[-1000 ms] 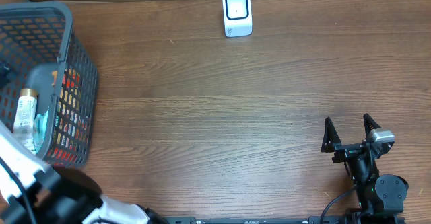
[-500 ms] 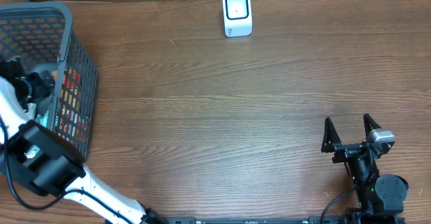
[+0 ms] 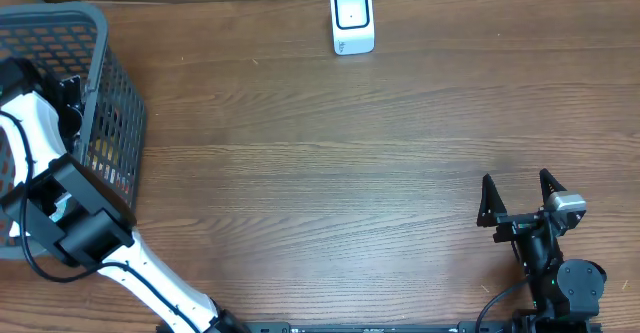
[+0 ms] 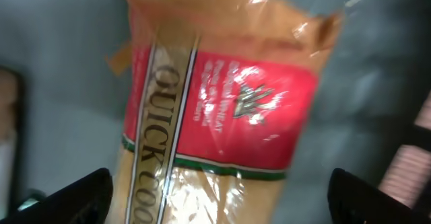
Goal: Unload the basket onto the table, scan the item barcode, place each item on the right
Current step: 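Reach the left gripper into the basket and grasp the spaghetti package, then lift the spaghetti package out and place it on the table center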
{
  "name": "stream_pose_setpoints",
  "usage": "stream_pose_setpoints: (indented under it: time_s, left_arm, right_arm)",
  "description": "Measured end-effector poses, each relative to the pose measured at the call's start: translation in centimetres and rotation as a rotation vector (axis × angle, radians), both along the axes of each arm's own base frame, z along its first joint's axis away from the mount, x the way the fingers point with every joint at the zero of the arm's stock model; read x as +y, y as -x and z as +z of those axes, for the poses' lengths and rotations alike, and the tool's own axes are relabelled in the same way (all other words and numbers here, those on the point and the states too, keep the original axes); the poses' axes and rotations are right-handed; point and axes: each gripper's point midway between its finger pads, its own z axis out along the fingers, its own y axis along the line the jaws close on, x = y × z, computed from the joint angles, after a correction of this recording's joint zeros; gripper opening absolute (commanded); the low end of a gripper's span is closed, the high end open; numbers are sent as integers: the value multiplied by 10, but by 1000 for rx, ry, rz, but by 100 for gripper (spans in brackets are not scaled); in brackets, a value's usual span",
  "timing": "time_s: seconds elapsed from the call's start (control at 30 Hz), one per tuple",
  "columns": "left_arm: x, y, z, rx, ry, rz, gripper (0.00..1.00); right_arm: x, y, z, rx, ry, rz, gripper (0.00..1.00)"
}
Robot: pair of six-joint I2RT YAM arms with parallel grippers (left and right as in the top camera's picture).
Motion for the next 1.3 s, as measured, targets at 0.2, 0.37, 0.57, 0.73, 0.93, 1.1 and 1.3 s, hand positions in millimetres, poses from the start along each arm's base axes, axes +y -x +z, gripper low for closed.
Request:
stream_pose_setpoints:
  time_s: [0.2,0.37,0.57,0.73,0.93,1.1,1.3]
  left_arm:
    - [3,7,-24,56,13,14,79]
    - [7,6,-23,51,0,18,4]
    - [14,4,-13,41,-27,21,4]
    - [14,5,-10,39,-29,21,4]
    - [15,2,11,4,-38,61,4]
    - [21,-11,99,-177,-112,152,4]
    - [-6,3,297,-585,-292,203,4]
  right_arm:
    - [0,0,0,0,0,0,100]
    - [0,0,0,0,0,0,100]
    - [0,0,0,-1,0,0,100]
    - [0,0,0,0,0,0,100]
    - [0,0,0,0,0,0,100]
    - [0,0,0,0,0,0,100]
    - [0,0,0,0,0,0,100]
